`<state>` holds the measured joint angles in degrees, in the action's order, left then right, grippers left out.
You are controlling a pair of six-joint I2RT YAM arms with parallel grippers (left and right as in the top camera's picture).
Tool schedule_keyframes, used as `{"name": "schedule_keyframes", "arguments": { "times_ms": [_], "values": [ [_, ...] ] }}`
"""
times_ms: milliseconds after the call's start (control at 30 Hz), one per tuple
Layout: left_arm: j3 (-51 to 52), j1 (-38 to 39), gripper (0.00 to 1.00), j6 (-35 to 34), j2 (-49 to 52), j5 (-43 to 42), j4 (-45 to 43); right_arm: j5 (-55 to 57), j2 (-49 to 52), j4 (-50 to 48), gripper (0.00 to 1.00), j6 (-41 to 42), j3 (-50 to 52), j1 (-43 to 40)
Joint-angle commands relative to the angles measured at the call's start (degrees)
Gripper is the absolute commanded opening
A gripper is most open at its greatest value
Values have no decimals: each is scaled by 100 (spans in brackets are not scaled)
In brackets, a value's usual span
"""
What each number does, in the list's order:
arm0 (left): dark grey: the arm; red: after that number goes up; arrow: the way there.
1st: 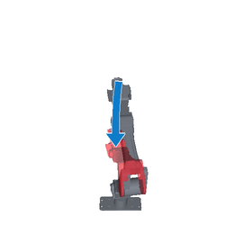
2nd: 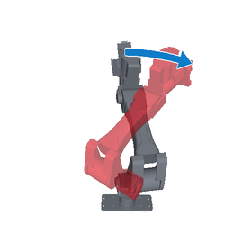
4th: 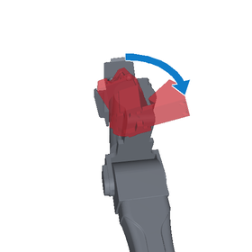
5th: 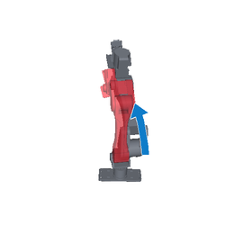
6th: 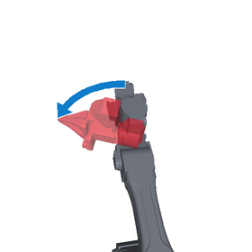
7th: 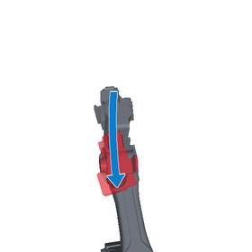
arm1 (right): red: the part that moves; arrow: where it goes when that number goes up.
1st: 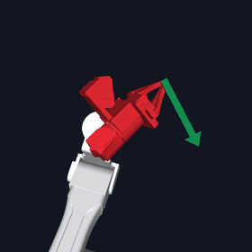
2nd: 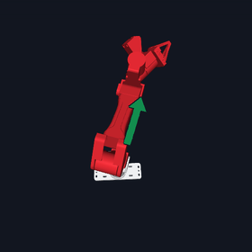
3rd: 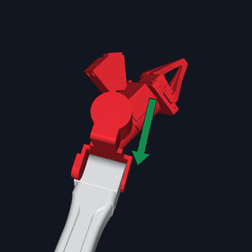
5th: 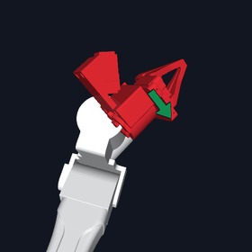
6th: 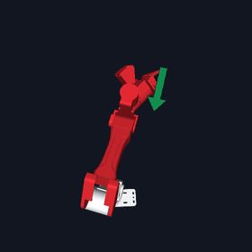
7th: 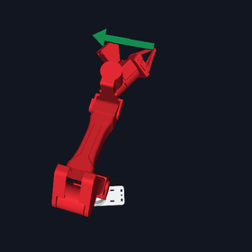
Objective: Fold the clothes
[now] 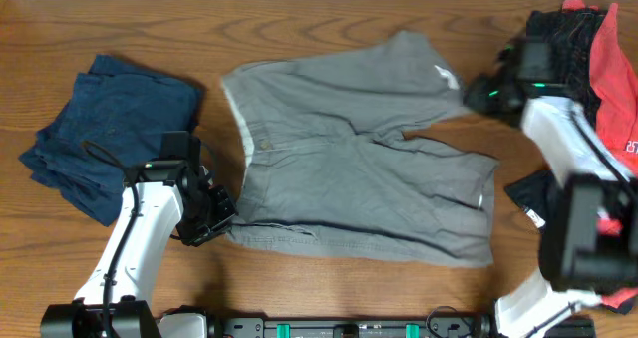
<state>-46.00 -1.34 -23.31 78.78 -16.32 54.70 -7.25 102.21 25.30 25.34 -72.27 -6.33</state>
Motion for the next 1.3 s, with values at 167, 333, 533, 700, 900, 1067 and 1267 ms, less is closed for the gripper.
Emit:
{"name": "schedule_keyframes", "arguments": {
  "times_ms": [167, 333, 533, 700, 900, 1067, 1267],
  "values": [
    [-127, -24, 6, 15, -31, 55, 7, 275, -404, 957, 21, 227, -33, -177],
    [-122, -24, 6, 15, -31, 55, 28, 586, -361, 1390, 26, 26, -4, -175],
    [-122, -24, 6, 15, -31, 55, 26, 9, -304, 522, 28, -962, -4, -181],
    [-122, -24, 6, 15, -31, 55, 24, -739, 223, -240, 39, -1432, -4, -186],
    [-120, -24, 6, 15, -31, 55, 22, -894, 1180, -1482, 54, -1493, -4, -184],
    [-120, -24, 6, 13, -31, 55, 24, -960, 1718, -2452, 63, -1493, -4, -105],
    [-120, -24, 6, 13, -31, 55, 24, -997, 2221, -3108, 66, -1493, -4, 55]
  ]
}}
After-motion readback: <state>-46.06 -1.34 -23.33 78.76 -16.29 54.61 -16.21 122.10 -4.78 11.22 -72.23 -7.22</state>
